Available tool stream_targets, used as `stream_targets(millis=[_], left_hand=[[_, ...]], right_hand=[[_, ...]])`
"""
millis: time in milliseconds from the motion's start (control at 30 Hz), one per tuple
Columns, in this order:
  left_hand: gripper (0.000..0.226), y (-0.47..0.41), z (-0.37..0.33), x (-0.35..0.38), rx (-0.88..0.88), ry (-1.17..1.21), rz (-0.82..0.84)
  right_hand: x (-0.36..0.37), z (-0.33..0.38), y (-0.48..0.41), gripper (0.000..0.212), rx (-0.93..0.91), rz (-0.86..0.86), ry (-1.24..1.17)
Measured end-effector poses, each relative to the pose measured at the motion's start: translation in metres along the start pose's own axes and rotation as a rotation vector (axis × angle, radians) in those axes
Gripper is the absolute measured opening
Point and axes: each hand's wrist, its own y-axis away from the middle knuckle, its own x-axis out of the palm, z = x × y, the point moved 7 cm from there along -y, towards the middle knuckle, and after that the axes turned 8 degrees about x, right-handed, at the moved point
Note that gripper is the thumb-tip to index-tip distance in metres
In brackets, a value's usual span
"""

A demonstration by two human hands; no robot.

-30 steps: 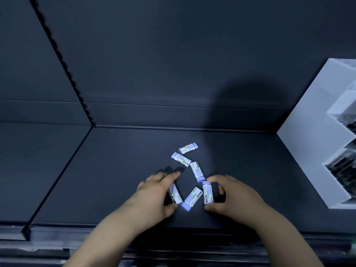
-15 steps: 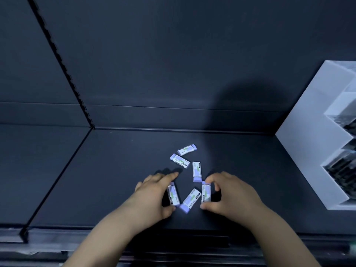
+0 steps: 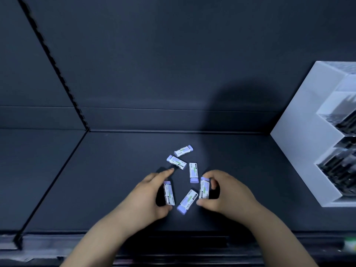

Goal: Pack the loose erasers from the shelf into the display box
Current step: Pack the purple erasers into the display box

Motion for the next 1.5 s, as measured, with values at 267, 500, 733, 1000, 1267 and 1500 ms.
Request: stream_targets(millis=[267, 500, 733, 1000, 1267, 1500], left_hand=[[0.091, -0.004, 0.002, 0.000, 0.004, -0.052, 0.009], [0.086, 0.002, 0.019, -0.012, -0.023, -0.337, 0.085], [0.076, 0.009, 0.030, -0.027, -0.050, 0.194, -0.095], [0.069, 0.008, 0.043, -0.022, -0.074, -0.005, 0.041], [0.071, 0.003, 0.052, -0.021, -0.035, -0.081, 0.078], [0.060, 0.012, 0.051, -0.053, -0.005, 0.242, -0.135]], right_hand=[[0.020, 0.035, -0.005, 0.052, -0.122, 0.035, -0.068], [0.025, 0.043, -0.014, 0.053, -0.181, -0.021, 0.060], [0.026, 0.049, -0.017, 0.057, -0.213, -0.044, 0.149], [0.038, 0.061, -0.021, 0.059, -0.218, -0.019, 0.257], [0.040, 0.062, -0.028, 0.059, -0.140, 0.037, 0.263], [0.039, 0.075, -0.024, 0.054, -0.091, 0.074, -0.394]])
